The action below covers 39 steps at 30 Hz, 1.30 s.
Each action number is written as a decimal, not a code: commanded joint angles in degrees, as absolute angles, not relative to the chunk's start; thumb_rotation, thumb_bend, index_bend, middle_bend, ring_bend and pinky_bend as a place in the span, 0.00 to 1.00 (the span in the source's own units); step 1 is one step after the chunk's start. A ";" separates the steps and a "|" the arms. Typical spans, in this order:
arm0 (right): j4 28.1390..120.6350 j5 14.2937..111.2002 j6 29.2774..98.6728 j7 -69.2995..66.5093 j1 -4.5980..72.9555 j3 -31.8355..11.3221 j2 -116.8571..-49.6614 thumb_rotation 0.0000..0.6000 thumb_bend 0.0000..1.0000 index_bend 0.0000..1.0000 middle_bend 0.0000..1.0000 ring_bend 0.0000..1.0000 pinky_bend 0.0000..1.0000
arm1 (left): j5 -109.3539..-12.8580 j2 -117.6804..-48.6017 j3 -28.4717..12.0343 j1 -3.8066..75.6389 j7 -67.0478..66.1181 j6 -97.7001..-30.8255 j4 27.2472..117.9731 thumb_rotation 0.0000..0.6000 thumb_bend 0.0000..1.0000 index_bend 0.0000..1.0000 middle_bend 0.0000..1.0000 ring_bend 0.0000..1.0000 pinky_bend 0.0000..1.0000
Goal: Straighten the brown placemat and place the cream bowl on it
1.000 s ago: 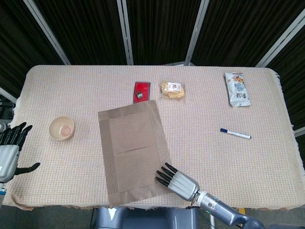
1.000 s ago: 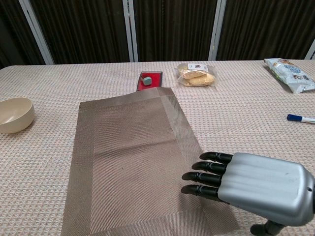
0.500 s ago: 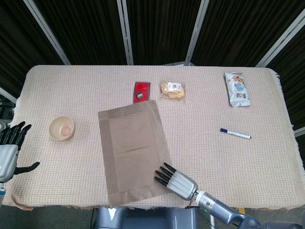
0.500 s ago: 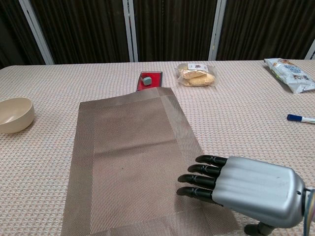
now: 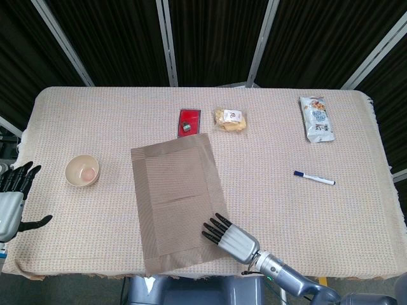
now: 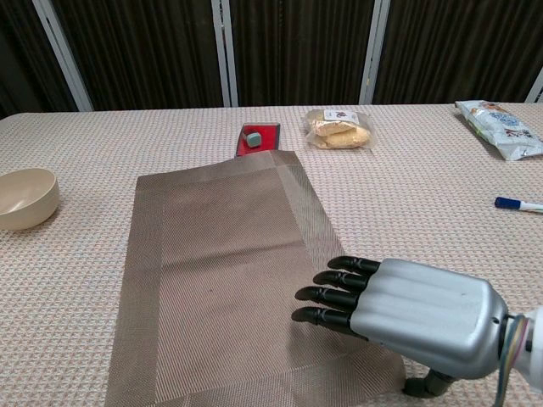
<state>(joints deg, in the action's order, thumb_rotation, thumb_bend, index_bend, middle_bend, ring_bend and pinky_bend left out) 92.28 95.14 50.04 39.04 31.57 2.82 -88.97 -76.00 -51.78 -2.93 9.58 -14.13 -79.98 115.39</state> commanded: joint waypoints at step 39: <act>88.96 105.76 61.20 31.30 31.61 9.11 -81.56 1.00 0.45 0.75 0.07 0.00 0.00 | -75.53 -52.03 -3.10 9.66 -14.48 -79.16 115.00 1.00 0.00 0.00 0.00 0.00 0.00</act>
